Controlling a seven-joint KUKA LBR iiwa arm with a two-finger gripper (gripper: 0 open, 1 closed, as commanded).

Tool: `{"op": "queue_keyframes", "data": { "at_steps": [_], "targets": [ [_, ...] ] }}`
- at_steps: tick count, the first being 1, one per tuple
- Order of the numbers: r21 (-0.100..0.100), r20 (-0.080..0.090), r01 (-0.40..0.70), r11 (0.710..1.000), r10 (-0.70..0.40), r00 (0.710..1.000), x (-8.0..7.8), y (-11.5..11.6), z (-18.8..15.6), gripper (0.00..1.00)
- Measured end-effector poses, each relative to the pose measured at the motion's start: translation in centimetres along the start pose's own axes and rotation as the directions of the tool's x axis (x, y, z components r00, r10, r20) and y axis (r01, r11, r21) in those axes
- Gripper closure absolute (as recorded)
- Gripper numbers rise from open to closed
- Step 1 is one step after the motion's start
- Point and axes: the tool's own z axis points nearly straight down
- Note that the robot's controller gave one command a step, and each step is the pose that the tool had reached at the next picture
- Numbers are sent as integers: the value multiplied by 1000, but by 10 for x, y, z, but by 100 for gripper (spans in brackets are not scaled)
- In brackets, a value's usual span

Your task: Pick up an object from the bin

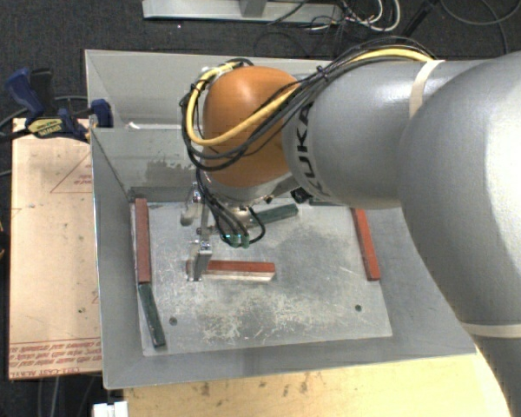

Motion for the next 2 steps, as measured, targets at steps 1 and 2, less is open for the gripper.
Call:
{"op": "queue_keyframes", "data": {
  "at_steps": [1, 2],
  "targets": [
    [-1, 8, -3, 1000, 3, 1000, -2, -1, -5, 0],
    [-5, 17, 51, 999, -50, 999, 2, -54, 74, 100]
  ]
}}
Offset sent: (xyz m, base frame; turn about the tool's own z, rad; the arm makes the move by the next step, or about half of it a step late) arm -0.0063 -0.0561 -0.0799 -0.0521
